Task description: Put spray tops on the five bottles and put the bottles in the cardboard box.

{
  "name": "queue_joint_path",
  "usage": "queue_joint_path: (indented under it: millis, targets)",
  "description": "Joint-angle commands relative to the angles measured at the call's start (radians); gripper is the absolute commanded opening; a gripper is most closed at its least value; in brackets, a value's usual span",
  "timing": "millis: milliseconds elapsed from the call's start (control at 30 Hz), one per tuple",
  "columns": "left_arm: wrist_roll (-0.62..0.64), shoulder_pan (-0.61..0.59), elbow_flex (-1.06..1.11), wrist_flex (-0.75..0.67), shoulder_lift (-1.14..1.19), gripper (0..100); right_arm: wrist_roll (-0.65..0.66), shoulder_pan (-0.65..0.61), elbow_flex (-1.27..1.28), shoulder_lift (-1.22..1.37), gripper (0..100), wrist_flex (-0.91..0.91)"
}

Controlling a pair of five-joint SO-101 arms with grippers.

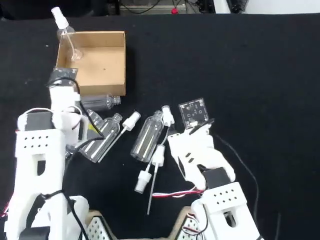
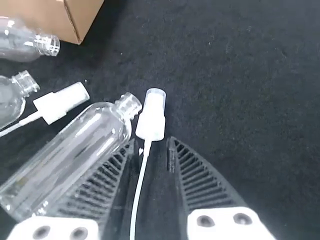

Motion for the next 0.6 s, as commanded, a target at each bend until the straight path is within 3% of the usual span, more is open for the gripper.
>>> queue_joint_path:
  millis: [0, 200, 400, 567]
  targets:
    - [-0.014, 0.012, -0.047, -0.023, -0.017, 33, -0.009, -0.025, -0.058, -0.004, 10.0, 0.003]
    - [-0.141, 0.079, 0.004, -0.037, -0.017, 34, -0.009, -0.041, -0.054, -0.004, 10.0, 0.005]
    - [-0.123, 0.168, 0.012, -0.158, 0.103, 34, -0.009, -0.041, -0.039, -0.008, 10.0, -0.003]
    - [-0.127, 0.173, -0.085, -0.129, 0.278, 34, -0.009, -0.041, -0.031, -0.008, 10.0, -0.023]
